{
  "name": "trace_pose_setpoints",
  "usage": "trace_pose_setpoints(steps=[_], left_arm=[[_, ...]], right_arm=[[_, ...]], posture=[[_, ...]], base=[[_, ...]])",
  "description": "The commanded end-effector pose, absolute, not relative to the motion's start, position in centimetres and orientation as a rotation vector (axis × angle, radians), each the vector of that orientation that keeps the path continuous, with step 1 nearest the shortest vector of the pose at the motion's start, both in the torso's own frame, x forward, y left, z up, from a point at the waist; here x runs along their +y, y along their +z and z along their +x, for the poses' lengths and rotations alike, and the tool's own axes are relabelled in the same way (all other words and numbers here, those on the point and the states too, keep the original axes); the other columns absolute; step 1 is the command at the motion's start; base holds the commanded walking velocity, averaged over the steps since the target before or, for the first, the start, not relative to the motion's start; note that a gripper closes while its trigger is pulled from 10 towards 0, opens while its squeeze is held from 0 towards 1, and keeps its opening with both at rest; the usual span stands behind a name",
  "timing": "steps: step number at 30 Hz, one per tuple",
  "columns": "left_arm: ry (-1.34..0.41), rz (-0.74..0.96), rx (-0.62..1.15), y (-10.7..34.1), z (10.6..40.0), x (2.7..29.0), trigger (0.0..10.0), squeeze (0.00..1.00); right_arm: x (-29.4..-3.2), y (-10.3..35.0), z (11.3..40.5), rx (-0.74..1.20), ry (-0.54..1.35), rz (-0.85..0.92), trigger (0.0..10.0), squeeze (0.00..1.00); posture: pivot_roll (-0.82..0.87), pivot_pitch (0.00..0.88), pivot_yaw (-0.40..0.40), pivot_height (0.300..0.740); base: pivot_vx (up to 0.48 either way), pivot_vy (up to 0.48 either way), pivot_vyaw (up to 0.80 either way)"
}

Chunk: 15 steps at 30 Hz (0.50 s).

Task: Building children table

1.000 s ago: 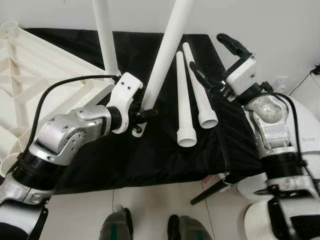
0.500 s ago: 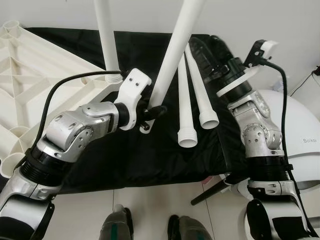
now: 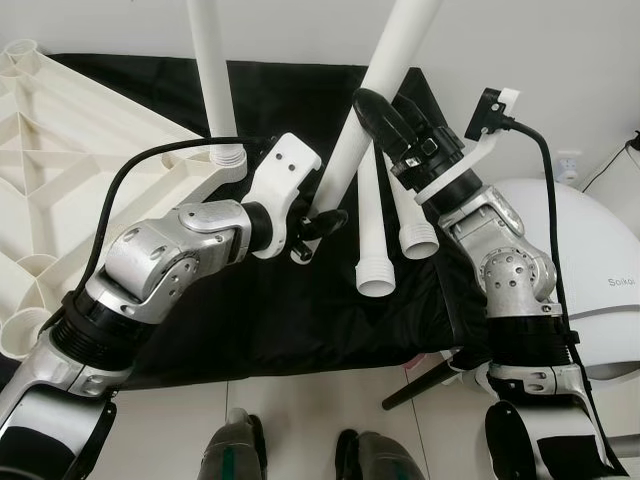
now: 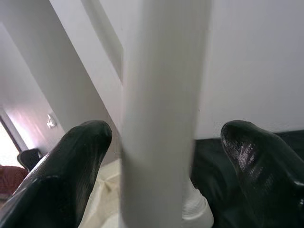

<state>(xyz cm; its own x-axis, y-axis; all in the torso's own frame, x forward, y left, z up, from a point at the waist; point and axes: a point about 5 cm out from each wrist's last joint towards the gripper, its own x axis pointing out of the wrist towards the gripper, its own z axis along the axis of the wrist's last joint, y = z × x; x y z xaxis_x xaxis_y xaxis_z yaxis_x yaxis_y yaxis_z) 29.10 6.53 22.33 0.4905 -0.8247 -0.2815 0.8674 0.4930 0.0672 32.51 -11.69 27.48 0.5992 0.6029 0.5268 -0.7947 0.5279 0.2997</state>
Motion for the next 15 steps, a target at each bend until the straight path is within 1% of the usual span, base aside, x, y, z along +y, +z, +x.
trace_pose_setpoints(steps=[1,7,8,10,11,12,13,15], left_arm=[[-1.239,0.220,0.213,22.6,27.8,5.8,10.0,0.00],[-1.229,0.230,0.229,22.0,27.9,5.9,10.0,0.00],[-1.226,0.231,0.229,21.9,27.9,6.0,10.0,0.00],[-1.225,0.232,0.229,21.9,27.9,6.0,10.0,0.00],[-1.223,0.231,0.229,21.9,27.9,6.0,10.0,0.00],[-1.223,0.231,0.229,21.9,27.9,6.0,10.0,0.00],[-1.217,0.233,0.229,21.9,28.0,6.0,10.0,0.00],[-1.213,0.234,0.229,21.9,28.1,6.1,10.0,0.00]], right_arm=[[-11.9,28.0,32.6,-0.397,0.862,0.570,10.0,0.00],[-12.8,30.1,32.9,-0.448,0.868,0.586,10.0,0.00],[-12.9,30.4,32.9,-0.457,0.871,0.588,8.8,0.00],[-13.0,30.5,32.9,-0.462,0.871,0.586,8.8,0.00],[-13.0,30.6,32.8,-0.464,0.871,0.587,7.5,0.00],[-13.0,30.6,32.8,-0.464,0.871,0.587,7.5,0.00],[-13.1,30.6,32.8,-0.462,0.867,0.589,3.8,0.00],[-13.2,30.6,32.8,-0.460,0.865,0.591,3.8,0.00]], posture=[[0.06,0.117,-0.027,0.740],[0.06,0.118,-0.028,0.740],[0.06,0.118,-0.030,0.740],[0.06,0.118,-0.030,0.740],[0.06,0.119,-0.030,0.740],[0.06,0.119,-0.030,0.740],[0.06,0.119,-0.031,0.740],[0.06,0.119,-0.030,0.740]], base=[[0.000,0.000,0.00],[0.000,0.000,0.00],[0.000,0.000,0.00],[0.000,0.000,0.00],[0.000,0.000,0.00],[0.000,0.000,0.00],[0.000,0.000,0.00],[0.000,0.000,0.00]])
